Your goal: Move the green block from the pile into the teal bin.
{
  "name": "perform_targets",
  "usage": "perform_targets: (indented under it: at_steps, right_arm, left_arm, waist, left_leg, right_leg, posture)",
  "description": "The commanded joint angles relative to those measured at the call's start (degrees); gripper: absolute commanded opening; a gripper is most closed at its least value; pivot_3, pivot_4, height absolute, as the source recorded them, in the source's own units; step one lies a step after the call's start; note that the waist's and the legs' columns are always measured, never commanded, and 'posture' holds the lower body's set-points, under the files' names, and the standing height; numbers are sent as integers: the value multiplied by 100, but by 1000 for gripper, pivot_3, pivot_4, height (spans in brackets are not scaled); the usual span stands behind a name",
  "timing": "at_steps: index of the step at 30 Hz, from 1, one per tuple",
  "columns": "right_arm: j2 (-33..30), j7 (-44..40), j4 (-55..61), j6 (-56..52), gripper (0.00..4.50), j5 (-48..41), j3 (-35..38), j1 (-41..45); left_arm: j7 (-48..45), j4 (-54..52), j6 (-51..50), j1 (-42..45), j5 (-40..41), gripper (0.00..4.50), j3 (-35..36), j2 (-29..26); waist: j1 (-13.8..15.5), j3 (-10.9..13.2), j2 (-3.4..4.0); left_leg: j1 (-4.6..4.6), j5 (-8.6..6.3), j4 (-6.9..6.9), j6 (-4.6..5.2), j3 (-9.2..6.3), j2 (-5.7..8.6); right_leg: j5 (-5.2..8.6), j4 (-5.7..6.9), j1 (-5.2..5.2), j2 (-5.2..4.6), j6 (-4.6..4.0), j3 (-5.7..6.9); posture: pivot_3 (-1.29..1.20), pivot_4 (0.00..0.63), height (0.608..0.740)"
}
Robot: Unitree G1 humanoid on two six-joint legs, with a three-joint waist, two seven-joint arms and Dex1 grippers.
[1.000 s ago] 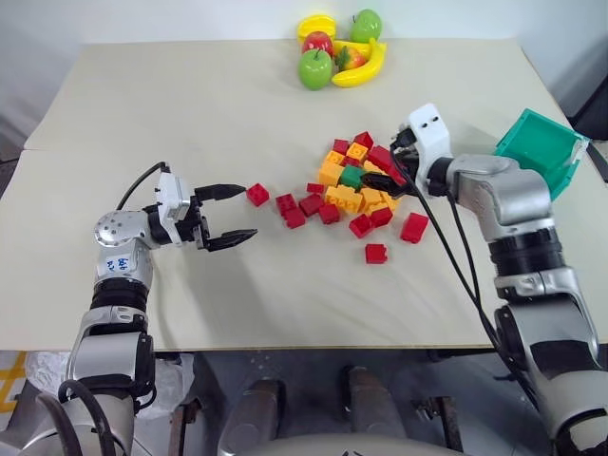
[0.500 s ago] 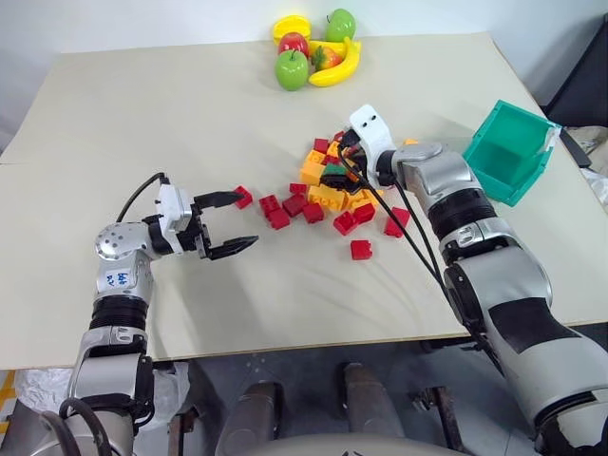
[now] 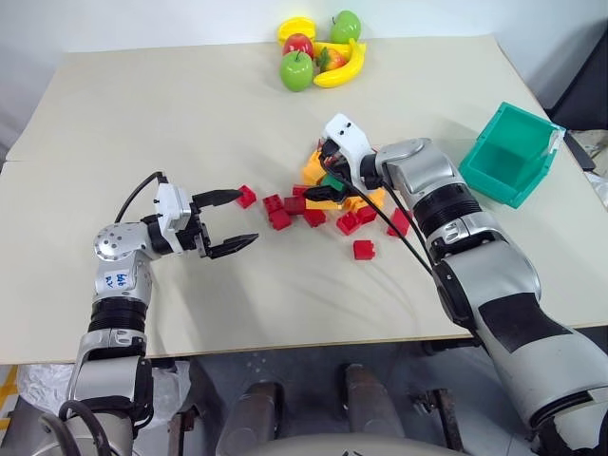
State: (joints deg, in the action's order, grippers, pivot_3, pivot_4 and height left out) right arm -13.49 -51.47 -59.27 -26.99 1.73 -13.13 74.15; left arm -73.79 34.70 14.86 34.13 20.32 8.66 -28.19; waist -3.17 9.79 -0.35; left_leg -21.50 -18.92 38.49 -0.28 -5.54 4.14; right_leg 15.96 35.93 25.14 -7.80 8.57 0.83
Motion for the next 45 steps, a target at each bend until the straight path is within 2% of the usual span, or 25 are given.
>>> perform_targets:
  at_steps: [1,3,6,17,18,19,24,26,27,28,31,34,37,42,45]
  right_arm:
    - [-149,-153,251,-65,4483,183,-107,-78]
    - [-199,-205,373,-91,4483,291,-206,-141]
    - [-281,-263,505,-211,3893,457,-383,-253]
    - [-501,-385,1507,-634,289,398,-324,-506]
    - [-538,-399,1638,-669,39,374,-304,-531]
    - [-571,-409,1779,-717,13,319,-255,-548]
    - [-757,-568,2510,-683,13,27,-28,-753]
    - [-837,-788,2623,-800,13,-118,6,-796]
    - [-919,-1180,2559,-685,13,-195,-68,-744]
    - [-942,-1258,2466,-704,180,-268,-19,-690]
    - [-953,-1229,2205,-638,890,-338,102,-550]
    - [-900,-1100,1934,-514,1849,-324,149,-402]
    - [-736,-514,1377,-311,2825,-205,248,-185]
    - [-558,-38,642,138,4431,-59,257,71]
    - [-383,390,-58,444,4473,196,130,202]
  left_arm:
    - [39,-94,4,26,103,4500,87,-81]
    - [47,-85,10,31,96,4500,80,-79]
    - [48,-72,12,41,93,4500,67,-71]
    - [36,-67,35,48,98,4500,41,-16]
    - [37,-59,39,56,97,4500,40,-10]
    - [40,-53,42,63,95,4500,39,-5]
    - [61,-80,47,47,98,4500,43,4]
    - [72,-104,41,21,100,4500,47,6]
    - [76,-112,41,9,99,4500,48,6]
    - [82,-113,38,9,97,4500,48,5]
    - [94,-110,35,16,94,4500,48,5]
    - [97,-96,39,37,91,4500,45,2]
    - [106,-85,43,54,89,4500,46,1]
    - [113,-83,47,59,86,4500,44,0]
    - [129,-89,50,65,87,4500,43,11]
  waist:
    - [-2,0,0]
    - [-4,0,0]
    - [-5,0,0]
    - [34,0,0]
    - [43,0,0]
    - [46,0,0]
    - [27,1,0]
    - [0,1,1]
    - [-5,1,1]
    - [-4,1,1]
    - [-4,1,1]
    - [-1,1,1]
    - [-8,1,1]
    - [-4,1,1]
    - [-8,1,1]
  left_leg:
    - [0,0,0,0,0,0]
    - [0,0,-1,0,0,0]
    - [0,0,-2,0,0,0]
    - [0,0,29,0,-3,2]
    - [-1,0,30,0,-4,3]
    - [-1,-1,30,1,-4,3]
    - [-6,-2,19,1,-3,4]
    - [-6,-2,15,1,-1,3]
    - [-6,-2,13,1,0,3]
    - [-7,-2,11,1,0,4]
    - [-7,-2,13,1,1,4]
    - [-7,-2,13,1,2,3]
    - [-7,-2,12,1,2,2]
    - [-7,-1,10,0,2,3]
    - [-7,-1,10,0,1,3]
  right_leg:
    - [0,0,0,0,0,0]
    - [0,0,2,0,0,0]
    - [0,0,2,0,0,0]
    - [0,8,-7,0,1,1]
    - [0,8,-7,-1,1,1]
    - [0,10,-7,-1,1,1]
    - [-1,6,2,-1,1,1]
    - [-1,6,5,0,1,0]
    - [-1,6,7,1,1,-1]
    - [-1,5,8,2,1,-1]
    - [-1,4,7,3,1,-2]
    - [-1,6,8,3,1,-2]
    - [-1,5,8,2,1,-3]
    - [-1,4,9,0,1,-3]
    - [-1,5,9,0,1,-3]
  posture:
    - [0,150,740]
    - [0,150,740]
    - [0,150,740]
    - [0,150,740]
    - [0,150,740]
    - [0,150,740]
    - [0,150,740]
    - [0,150,740]
    - [0,150,740]
    - [0,150,740]
    - [0,150,740]
    - [0,150,740]
    - [0,150,740]
    - [0,150,740]
    - [0,150,740]
